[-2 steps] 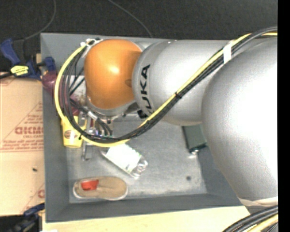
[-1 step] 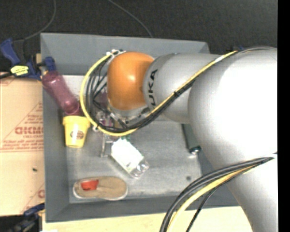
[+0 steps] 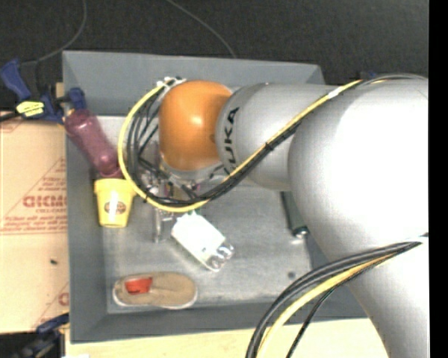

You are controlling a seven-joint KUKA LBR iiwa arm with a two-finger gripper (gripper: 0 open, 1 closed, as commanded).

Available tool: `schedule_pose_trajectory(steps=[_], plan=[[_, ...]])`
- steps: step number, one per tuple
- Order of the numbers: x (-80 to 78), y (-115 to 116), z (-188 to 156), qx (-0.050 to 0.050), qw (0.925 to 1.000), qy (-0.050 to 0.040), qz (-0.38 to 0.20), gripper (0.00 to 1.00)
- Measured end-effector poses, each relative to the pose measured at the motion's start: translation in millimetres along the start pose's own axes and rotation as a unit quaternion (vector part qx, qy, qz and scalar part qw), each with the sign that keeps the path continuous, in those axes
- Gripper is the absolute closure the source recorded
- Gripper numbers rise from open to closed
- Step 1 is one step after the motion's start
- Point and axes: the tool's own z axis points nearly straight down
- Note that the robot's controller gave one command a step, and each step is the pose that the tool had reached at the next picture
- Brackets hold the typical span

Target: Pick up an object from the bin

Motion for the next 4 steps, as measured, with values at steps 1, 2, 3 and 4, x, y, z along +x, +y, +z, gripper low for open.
schedule_pose_trajectory(steps=[1, 2, 3, 4], plan=[[38.4, -44.9, 0.2, 0.000, 0.9927, 0.0031, 0.121, 0.00], [42.7, -59.3, 0.1, 0.000, 0.9999, -0.0002, -0.014, 0.00], [30.0, -93.3, 0.6, 0.000, 0.9807, 0.0031, 0.196, 1.00], [30.0, -93.3, 0.6, 0.000, 0.9807, 0.0031, 0.196, 1.00]])
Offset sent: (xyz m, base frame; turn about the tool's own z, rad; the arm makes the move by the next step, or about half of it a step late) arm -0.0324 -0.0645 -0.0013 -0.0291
